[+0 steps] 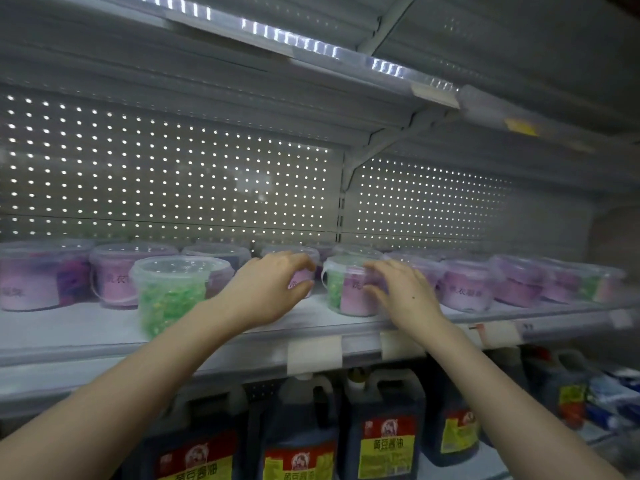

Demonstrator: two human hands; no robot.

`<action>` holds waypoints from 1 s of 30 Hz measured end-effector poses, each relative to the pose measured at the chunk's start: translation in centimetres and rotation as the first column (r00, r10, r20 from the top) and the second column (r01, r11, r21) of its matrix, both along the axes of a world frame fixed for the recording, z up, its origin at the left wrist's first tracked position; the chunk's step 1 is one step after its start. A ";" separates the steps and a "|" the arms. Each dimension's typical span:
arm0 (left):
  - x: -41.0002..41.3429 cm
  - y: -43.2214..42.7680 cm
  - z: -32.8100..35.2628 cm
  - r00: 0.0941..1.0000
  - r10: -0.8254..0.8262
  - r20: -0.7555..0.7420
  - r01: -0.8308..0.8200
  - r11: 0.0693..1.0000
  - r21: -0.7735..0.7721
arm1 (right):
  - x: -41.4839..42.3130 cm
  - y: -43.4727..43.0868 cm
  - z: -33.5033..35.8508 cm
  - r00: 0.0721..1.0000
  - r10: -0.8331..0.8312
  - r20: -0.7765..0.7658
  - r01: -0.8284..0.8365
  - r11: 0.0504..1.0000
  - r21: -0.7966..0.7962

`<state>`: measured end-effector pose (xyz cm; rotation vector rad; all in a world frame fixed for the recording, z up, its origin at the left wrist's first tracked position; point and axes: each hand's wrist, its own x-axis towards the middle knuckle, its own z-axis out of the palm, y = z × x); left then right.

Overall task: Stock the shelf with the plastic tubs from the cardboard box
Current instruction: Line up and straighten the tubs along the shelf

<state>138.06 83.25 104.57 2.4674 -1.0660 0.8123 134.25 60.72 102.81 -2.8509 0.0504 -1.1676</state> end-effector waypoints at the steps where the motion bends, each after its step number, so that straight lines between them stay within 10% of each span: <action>1: 0.1 -0.7 0.0 1.000 0.020 -0.017 -0.021 1.000 -0.009 | 0.2 -0.5 0.1 1.000 0.019 0.016 -0.018 1.000 -0.011; 11: 0.4 -2.7 0.2 0.986 0.101 -0.135 -0.126 0.973 -0.195 | 1.1 -0.9 -1.1 0.883 0.372 0.287 -0.331 0.926 -0.182; 24: -0.3 -2.6 0.2 0.976 0.173 -0.130 -0.199 0.953 -0.228 | 1.8 1.4 -0.6 0.789 0.579 0.205 -0.607 0.786 0.120; 30: -0.5 -4.8 0.3 0.981 0.123 -0.150 -0.150 0.971 -0.185 | 2.0 -4.6 0.1 0.952 0.301 0.064 -0.306 0.947 0.098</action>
